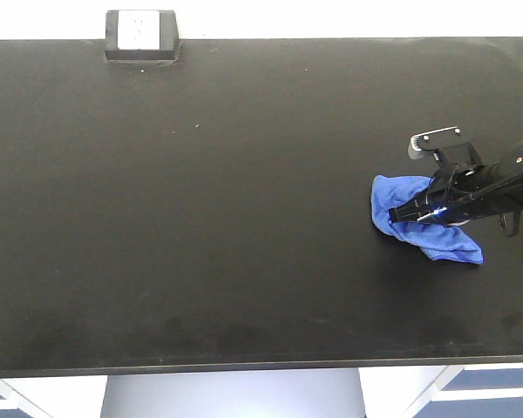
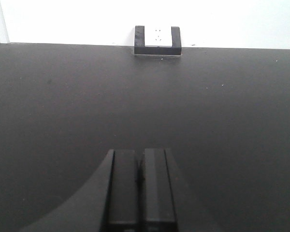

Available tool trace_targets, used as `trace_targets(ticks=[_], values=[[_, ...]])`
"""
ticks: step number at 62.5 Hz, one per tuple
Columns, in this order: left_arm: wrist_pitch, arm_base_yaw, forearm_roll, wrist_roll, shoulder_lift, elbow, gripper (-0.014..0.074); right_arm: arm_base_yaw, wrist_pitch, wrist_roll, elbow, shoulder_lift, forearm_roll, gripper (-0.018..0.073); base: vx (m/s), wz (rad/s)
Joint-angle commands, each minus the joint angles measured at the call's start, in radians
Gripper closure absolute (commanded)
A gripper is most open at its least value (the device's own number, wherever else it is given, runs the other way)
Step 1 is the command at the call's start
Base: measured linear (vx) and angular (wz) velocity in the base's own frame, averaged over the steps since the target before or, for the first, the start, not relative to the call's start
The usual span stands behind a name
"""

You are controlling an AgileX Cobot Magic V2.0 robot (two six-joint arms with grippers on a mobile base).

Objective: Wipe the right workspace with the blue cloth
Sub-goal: 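Open the right gripper and release the cloth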

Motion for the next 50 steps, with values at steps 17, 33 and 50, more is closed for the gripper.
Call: trace_targets(ticks=[17, 33, 50], values=[[-0.080, -0.006, 0.001, -0.008, -0.015, 0.030, 0.0602, 0.001, 0.007, -0.002, -0.021, -0.274, 0.037, -0.0001, 0.00, 0.00], [-0.080, -0.006, 0.001, -0.008, -0.015, 0.030, 0.0602, 0.001, 0.119, 0.036, -0.021, -0.563, 0.054, 0.0015, 0.00, 0.00], [-0.080, -0.006, 0.001, -0.008, -0.015, 0.030, 0.0602, 0.001, 0.276, 0.151, -0.020, -0.878, 0.041, 0.0325, 0.00, 0.00]])
